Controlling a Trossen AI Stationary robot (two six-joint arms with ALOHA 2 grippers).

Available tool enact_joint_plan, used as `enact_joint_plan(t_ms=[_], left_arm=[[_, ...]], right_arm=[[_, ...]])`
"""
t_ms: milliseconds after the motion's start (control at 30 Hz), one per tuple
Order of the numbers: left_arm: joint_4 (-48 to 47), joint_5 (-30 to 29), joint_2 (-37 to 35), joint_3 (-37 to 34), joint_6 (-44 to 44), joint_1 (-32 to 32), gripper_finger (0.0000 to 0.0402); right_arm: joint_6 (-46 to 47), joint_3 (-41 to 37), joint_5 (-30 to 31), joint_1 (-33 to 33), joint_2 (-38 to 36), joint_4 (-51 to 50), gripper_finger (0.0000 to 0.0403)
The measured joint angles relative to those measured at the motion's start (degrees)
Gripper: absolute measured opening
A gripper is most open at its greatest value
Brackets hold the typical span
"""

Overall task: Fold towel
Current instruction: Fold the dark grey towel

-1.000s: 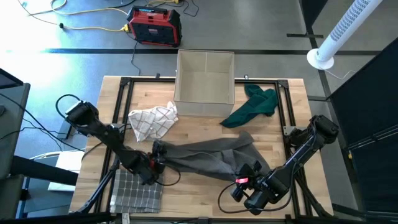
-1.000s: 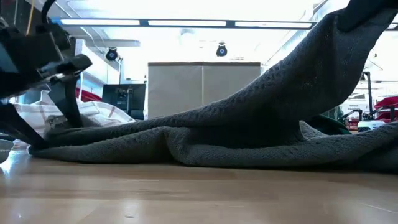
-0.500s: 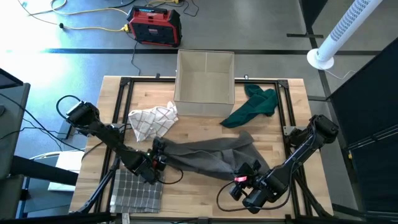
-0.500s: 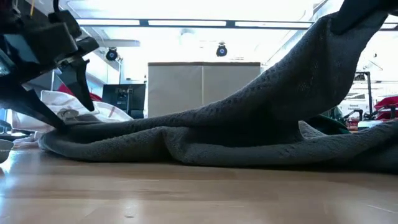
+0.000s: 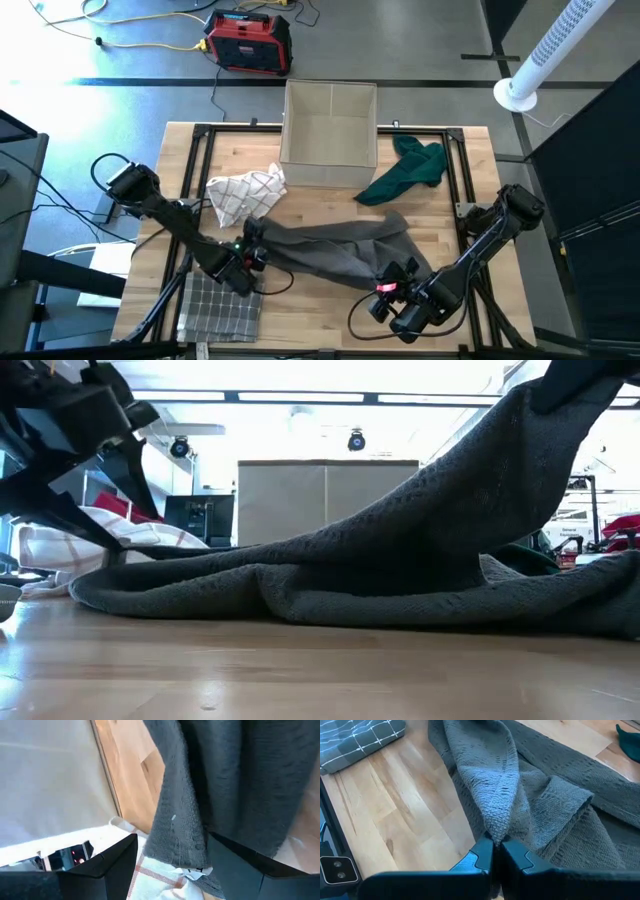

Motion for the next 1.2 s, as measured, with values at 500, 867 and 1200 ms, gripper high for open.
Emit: enact_joint_plan(t_ms=[500, 867, 1200], left_arm=[[6.29, 2.15, 0.00, -4.55, 2.84, 3.37, 0.0229], [8.73, 1.38, 0.00, -5.01, -1.02, 6.21, 0.0183], [5.00, 6.14, 0.00, -2.74, -4.58, 6.74, 0.0030]], right_arm=[[-0.46, 0.00, 0.72, 0.00, 0.00, 0.68, 0.0000], [-2.56, 0.00, 1.38, 0.00, 0.00, 1.22, 0.0000], [-3.22, 0.13, 2.21, -0.01, 0.00, 3.12, 0.0000]])
